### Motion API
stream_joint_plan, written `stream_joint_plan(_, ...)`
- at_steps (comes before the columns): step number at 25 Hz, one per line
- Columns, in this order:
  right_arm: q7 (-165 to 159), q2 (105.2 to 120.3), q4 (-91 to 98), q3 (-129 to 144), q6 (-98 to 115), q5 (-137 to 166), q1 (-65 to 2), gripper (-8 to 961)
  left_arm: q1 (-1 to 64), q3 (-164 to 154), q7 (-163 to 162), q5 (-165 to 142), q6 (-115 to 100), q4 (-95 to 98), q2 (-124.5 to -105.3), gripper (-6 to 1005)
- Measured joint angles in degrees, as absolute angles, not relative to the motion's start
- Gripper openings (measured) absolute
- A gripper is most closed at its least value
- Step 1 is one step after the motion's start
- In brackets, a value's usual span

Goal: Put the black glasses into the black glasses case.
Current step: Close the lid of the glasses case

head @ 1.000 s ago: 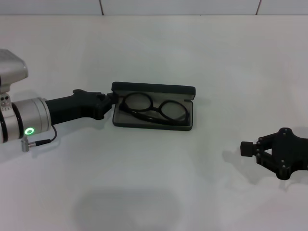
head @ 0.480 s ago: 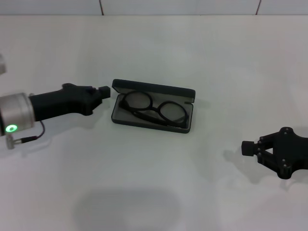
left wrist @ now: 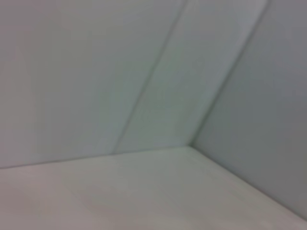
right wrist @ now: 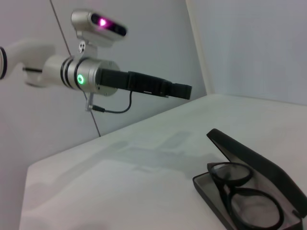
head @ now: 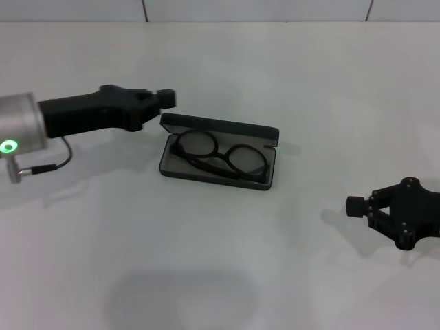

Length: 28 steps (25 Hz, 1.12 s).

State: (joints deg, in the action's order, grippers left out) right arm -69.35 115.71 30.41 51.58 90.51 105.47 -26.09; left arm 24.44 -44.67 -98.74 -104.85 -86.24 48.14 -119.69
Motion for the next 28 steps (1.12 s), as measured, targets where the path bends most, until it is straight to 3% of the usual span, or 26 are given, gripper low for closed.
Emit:
stream_joint_plan(19, -63.56, 115.84, 30.8, 53.93, 89.55, 105.55, -26.3, 77, 33.0, -63.58, -130.57, -111.45, -71.39, 53.75, -119.53, 11)
stream_joint_plan(28, -55.32, 115.9, 30.13, 53.69, 88.82, 101.23, -24.8, 235, 34.96, -68.76, -144.81, -120.63, -68.01, 56.42, -119.77, 11)
